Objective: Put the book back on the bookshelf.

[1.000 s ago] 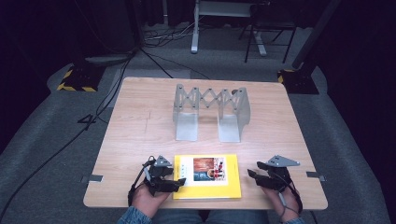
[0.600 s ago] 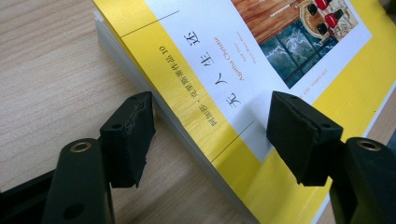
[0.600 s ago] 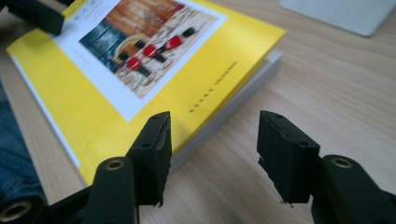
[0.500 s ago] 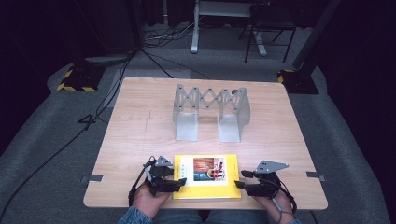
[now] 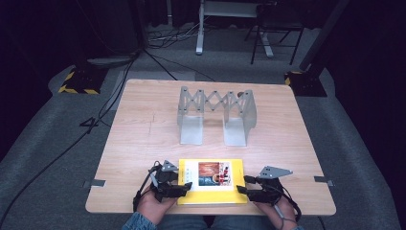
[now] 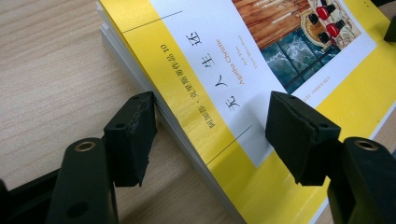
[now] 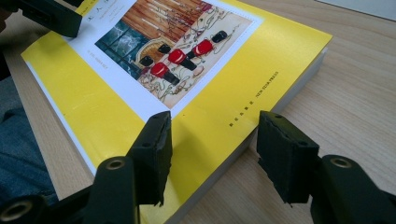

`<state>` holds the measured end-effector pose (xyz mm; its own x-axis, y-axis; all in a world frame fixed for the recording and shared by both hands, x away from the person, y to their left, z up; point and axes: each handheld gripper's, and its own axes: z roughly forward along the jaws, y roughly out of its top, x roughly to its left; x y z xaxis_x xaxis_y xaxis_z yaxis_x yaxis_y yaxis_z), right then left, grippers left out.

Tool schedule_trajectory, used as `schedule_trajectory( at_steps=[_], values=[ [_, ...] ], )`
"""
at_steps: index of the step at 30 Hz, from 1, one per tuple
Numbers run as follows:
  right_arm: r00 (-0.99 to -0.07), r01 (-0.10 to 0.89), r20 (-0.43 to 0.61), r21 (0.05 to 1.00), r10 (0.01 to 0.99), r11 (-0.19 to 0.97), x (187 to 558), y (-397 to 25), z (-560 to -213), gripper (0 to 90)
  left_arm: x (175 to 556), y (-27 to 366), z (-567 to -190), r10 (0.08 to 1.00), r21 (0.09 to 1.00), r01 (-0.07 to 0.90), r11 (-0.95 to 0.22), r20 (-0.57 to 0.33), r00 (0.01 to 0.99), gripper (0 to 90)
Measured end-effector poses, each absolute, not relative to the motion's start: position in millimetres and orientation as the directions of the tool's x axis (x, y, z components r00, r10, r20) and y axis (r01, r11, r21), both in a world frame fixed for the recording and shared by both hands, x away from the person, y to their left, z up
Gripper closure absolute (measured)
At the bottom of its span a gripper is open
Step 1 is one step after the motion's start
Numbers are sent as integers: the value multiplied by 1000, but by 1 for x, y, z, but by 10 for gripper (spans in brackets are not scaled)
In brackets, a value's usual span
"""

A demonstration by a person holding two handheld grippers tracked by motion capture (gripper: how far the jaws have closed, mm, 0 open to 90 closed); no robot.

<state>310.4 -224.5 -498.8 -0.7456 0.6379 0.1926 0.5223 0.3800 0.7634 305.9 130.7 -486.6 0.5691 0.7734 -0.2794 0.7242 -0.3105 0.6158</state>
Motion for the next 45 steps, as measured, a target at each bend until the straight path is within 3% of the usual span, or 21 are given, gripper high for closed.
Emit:
schedule_trajectory(
  at_steps=[7,11,16,20,25,36,45],
  values=[
    [-745,517,183,766,642,382,310,-223,-499,455,301,130,-481,767,643,695,-322,-253,589,396],
    [-743,514,176,768,646,382,309,-223,-498,456,296,132,-473,734,686,657,-313,-264,625,537],
    [-744,512,176,771,645,380,309,-223,-499,455,296,130,-473,744,672,668,-320,-258,616,571],
    [-745,508,172,772,645,382,309,-223,-499,453,295,134,-469,733,687,661,-302,-275,622,723],
    [-764,458,103,782,637,424,307,-222,-497,391,293,135,-461,701,710,639,-295,-294,650,797],
    [-708,470,88,799,701,375,303,-236,-481,390,296,128,-436,667,740,613,-277,-312,677,815],
    [-683,420,28,833,730,361,280,-242,-464,388,303,123,-419,665,760,597,-257,-309,680,829]
  ],
)
